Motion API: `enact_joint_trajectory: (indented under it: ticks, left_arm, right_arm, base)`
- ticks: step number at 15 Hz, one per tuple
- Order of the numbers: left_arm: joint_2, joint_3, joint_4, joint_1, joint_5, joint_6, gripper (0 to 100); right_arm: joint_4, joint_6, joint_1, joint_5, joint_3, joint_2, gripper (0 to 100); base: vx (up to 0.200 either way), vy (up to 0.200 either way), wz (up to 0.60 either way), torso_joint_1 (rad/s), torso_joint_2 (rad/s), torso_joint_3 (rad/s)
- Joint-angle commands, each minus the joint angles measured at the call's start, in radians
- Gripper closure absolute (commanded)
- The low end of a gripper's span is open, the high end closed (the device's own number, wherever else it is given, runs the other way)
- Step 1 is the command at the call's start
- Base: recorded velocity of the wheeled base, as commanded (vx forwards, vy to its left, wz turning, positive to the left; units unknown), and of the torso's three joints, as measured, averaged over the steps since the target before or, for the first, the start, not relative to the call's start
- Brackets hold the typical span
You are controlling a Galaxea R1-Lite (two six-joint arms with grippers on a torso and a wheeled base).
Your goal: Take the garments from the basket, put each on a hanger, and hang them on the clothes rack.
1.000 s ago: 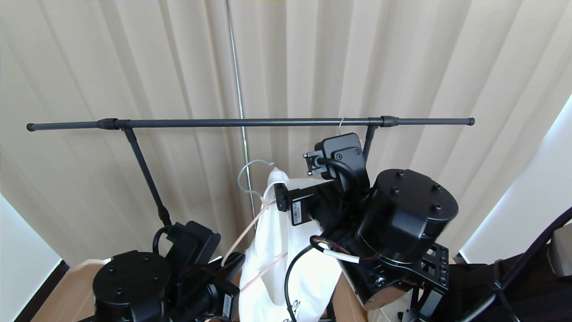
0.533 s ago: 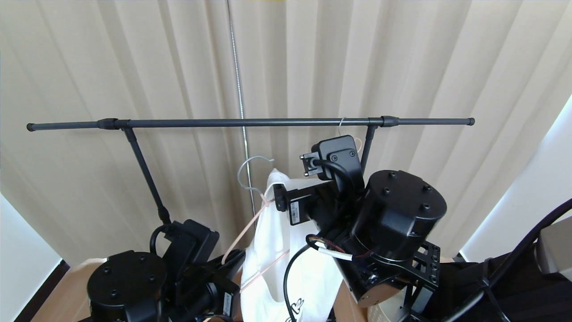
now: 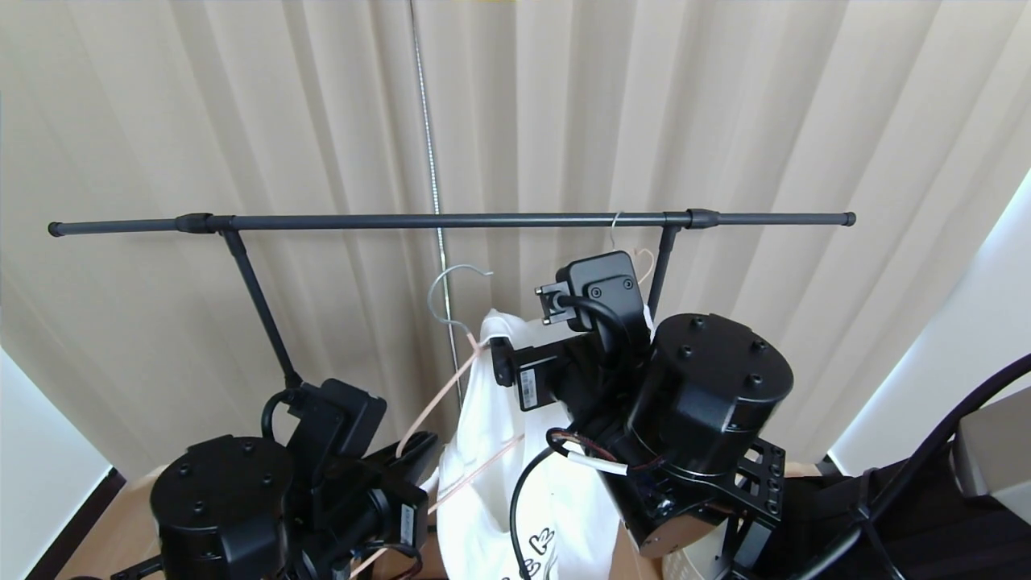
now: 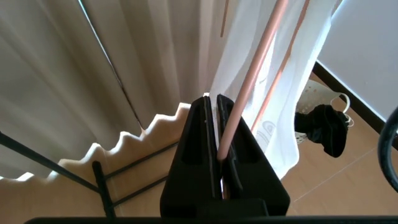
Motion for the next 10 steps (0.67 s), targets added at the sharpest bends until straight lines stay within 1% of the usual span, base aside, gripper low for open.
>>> enact_joint_trajectory:
  ticks: [1,3,6,10]
  left_arm:
    - [0.002,-0.005,-0.001,0.01,0.001,-0.001,100]
    - [0.002,-0.006,-0.001,0.014,0.001,-0.001,100]
    - [0.01,-0.032,-0.001,0.046,0.024,-0.003,100]
    - [0.008,-0.041,-0.002,0.054,0.03,-0.004,100]
  right_arm:
    - [0.001,-0.001,0.001,0.0,0.0,0.0,0]
    - [0.001,-0.001,0.001,0.0,0.0,-0.001,0]
    - [0.001,-0.001,0.001,0.0,0.0,-0.003,0]
    - [0.001,-0.001,0.001,0.0,0.0,-0.003,0]
  base:
    - [0.0,0.0,0.0,0.0,0.0,0.0]
    - [0.0,0.0,0.0,0.0,0.0,0.0]
    - [0.0,0.0,0.0,0.0,0.0,0.0]
    - [0.0,0.0,0.0,0.0,0.0,0.0]
